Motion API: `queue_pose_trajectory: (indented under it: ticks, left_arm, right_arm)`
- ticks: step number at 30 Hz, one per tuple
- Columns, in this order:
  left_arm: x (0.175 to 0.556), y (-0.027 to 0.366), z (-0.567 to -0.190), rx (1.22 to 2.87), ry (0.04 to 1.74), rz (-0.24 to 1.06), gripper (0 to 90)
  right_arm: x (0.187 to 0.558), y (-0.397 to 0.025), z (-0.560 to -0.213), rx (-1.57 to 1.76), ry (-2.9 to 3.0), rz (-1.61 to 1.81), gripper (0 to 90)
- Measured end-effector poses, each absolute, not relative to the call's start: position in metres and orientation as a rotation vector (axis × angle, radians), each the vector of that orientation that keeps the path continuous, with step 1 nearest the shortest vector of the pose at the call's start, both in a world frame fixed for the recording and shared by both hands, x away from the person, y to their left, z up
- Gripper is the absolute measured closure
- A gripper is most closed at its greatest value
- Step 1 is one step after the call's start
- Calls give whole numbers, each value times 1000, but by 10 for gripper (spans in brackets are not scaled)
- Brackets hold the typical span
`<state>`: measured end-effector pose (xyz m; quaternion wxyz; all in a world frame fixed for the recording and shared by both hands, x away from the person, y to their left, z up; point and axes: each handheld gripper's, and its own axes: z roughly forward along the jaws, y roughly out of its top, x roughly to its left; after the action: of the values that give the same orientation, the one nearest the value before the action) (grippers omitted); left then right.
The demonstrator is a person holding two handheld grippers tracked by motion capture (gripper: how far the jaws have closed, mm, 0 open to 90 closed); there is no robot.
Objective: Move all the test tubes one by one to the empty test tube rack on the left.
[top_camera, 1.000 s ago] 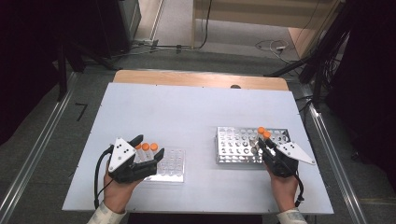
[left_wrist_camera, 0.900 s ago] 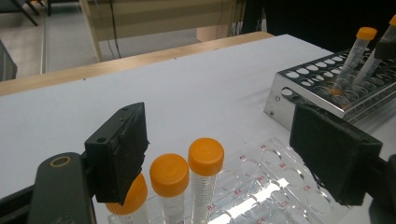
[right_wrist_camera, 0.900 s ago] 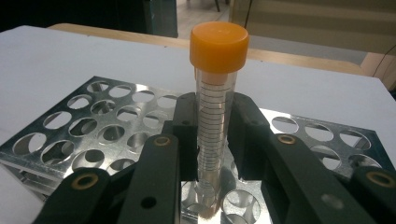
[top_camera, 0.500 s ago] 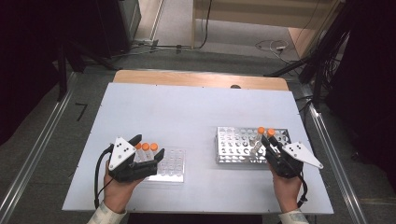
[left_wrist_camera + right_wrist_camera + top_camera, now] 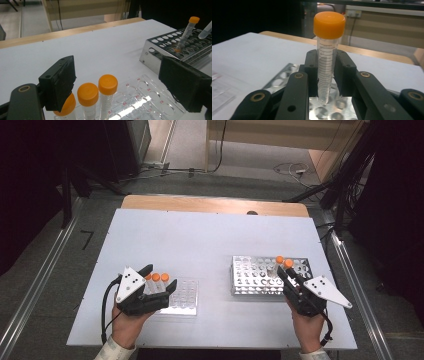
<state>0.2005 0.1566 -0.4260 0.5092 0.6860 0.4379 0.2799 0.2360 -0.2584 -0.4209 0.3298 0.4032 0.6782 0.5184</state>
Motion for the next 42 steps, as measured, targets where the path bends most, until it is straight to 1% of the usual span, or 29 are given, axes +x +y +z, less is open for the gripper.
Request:
queue_pose_trajectory:
  ticks: [15,32,35,42]
  left_arm:
    - [198,144,-428,1670,1012,638,152]
    - [194,114,-430,1701,938,587,169]
    - [194,107,-432,1718,911,577,202]
    - [192,91,-435,1736,840,516,242]
  right_arm:
    - [216,-199,-431,880,2005,1418,718]
    - [215,-158,-453,793,2143,1403,720]
    - [215,-153,-454,782,2153,1407,720]
    - [213,-145,-458,759,2187,1404,720]
